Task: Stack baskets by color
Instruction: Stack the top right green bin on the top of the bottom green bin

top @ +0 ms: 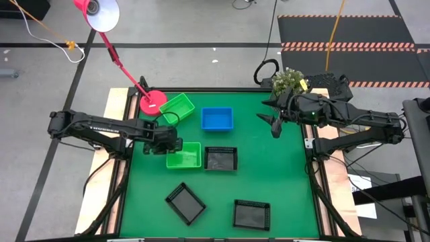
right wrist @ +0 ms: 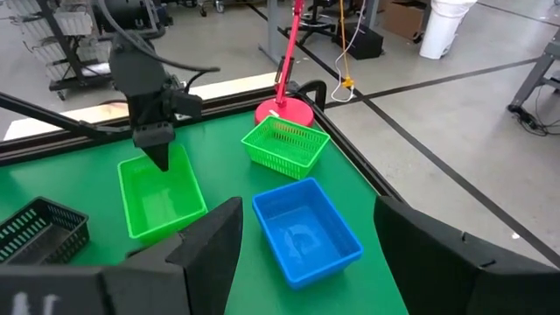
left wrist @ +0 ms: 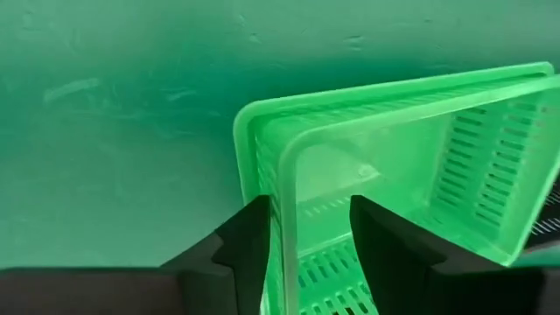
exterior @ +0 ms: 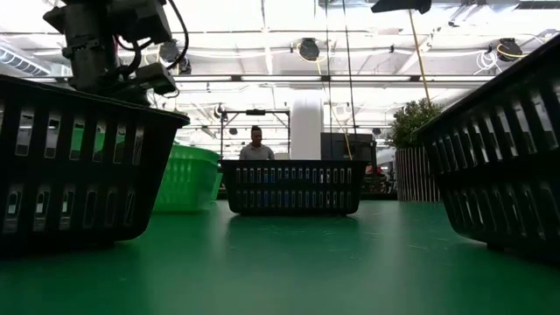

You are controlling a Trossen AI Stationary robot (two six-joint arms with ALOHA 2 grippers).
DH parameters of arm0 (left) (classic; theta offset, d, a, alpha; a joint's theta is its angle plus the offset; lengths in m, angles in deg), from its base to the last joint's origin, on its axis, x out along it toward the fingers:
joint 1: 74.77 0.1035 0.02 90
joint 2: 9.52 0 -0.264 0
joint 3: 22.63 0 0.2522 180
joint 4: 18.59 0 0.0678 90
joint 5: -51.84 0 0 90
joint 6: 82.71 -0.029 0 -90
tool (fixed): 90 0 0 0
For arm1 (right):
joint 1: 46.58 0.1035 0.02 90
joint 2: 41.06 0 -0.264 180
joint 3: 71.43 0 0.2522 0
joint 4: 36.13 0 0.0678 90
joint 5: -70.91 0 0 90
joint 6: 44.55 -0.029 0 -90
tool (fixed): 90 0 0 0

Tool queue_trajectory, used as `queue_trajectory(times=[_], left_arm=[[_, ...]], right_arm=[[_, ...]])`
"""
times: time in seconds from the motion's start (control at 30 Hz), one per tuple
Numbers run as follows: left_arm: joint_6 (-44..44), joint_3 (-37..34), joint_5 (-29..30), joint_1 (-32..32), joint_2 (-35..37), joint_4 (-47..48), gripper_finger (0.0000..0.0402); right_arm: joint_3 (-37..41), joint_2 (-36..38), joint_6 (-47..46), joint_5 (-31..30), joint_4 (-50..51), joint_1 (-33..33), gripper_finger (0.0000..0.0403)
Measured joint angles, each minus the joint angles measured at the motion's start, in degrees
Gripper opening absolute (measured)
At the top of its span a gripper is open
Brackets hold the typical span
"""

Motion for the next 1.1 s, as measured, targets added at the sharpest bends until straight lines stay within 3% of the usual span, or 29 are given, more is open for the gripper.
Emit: queue_trajectory(times=[0.23, 0.53, 0.8, 1.0, 1.1], left_arm=[[-2.2, 6.3, -1.2, 0.0, 0.0, 5.0, 0.0170], [-13.8, 18.1, 2.0, 4.6, 0.1, 24.5, 0.0170], [-23.0, 18.0, 3.4, 11.9, 0.1, 24.7, 0.0170], [-17.7, 16.0, 8.4, 21.4, -0.2, 24.5, 0.0170], [-20.0, 14.5, 11.5, 26.3, -1.0, 21.0, 0.0170]], right_arm=[[0.0, 0.0, -0.7, -0.2, 0.7, -1.6, 0.0253], [0.0, -0.2, -10.0, -1.2, -0.8, -4.1, 0.0253], [0.0, -1.5, -12.9, -1.9, -1.2, -4.3, 0.0253], [0.0, -2.0, -19.3, -1.5, -1.2, -4.2, 0.0253], [0.0, -2.1, -23.1, -1.5, -1.1, -3.5, 0.0253]])
